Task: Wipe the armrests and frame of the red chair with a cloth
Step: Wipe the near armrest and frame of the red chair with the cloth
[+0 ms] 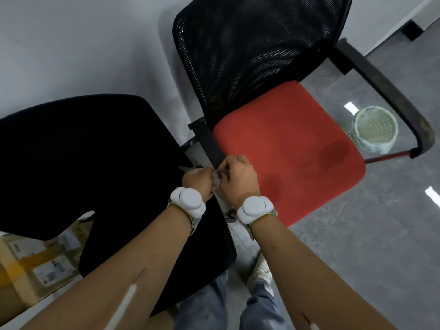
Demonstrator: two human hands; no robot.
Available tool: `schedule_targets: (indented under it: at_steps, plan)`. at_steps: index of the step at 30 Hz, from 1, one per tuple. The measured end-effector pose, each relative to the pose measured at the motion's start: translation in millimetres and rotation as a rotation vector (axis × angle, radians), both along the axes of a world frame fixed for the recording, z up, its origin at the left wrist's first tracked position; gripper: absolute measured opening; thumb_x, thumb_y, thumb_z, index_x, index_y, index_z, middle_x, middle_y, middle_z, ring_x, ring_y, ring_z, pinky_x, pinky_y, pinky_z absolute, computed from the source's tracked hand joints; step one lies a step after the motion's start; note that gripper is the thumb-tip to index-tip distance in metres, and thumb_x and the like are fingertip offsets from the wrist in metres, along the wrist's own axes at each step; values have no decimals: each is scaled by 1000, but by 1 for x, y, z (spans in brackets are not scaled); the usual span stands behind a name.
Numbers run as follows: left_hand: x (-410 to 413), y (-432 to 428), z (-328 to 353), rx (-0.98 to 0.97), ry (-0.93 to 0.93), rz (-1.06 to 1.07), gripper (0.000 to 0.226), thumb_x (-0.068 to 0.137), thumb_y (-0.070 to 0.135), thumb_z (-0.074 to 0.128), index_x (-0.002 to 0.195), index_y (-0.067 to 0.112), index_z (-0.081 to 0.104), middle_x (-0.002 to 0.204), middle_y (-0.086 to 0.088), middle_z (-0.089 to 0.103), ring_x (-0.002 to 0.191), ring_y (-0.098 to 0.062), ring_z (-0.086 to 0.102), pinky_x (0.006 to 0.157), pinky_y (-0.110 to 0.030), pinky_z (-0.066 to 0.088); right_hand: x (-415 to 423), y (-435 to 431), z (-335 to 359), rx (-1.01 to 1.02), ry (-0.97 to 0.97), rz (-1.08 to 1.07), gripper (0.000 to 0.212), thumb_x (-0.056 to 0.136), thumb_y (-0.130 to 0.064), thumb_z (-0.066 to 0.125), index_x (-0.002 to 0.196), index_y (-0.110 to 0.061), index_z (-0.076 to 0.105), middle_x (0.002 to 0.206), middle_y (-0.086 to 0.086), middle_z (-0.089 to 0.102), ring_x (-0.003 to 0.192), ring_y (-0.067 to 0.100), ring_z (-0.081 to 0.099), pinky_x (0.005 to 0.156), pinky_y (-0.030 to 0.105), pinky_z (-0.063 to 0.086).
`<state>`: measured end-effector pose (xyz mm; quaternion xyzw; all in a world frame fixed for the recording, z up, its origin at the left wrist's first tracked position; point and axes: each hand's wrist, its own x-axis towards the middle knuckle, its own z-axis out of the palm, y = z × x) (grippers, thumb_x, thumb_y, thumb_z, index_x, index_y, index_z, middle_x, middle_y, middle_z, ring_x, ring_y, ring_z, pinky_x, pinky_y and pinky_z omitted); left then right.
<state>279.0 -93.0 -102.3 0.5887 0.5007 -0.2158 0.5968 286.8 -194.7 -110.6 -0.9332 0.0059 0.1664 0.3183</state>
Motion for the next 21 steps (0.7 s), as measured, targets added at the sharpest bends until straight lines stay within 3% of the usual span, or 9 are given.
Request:
schedule_targets:
  at_steps: [7,11,14,18,21]
  plan:
    - [31,17,-8,-2,23,-24,25,91,19,53,68,10,56,62,-8,53,44,-19,47,49,-22,37,33,22,-7,21,-13,20,14,80,-9,59,93,-8,65,99,14,57,76,34,58,63,34,43]
    - [42,25,-9,25,-7,-116,21,94,24,52,78,12,58,77,-10,58,64,-23,53,72,-38,48,56,39,-10,9,-31,26,14,79,-6,59,92,-7,65,99,15,58,78,34,59,68,40,52]
    - [50,35,-13,-13,-8,-91,22,99,20,49,80,12,56,71,-4,57,58,-16,53,61,-32,48,73,51,-12,15,-19,32,14,79,-6,61,92,-6,66,100,15,59,79,33,59,70,39,51]
    - [56,40,-17,-42,-2,-81,25,100,16,47,75,16,54,70,-3,57,59,-16,54,59,-30,47,90,62,-15,-30,-23,60,16,79,-3,59,93,-8,66,101,14,59,81,32,59,69,37,52]
    - [58,42,-18,-116,40,-14,30,101,11,43,72,13,52,67,-6,54,46,-15,50,48,-23,39,102,72,-17,-29,-22,80,16,80,-4,58,93,-9,66,101,14,58,81,33,60,69,39,54]
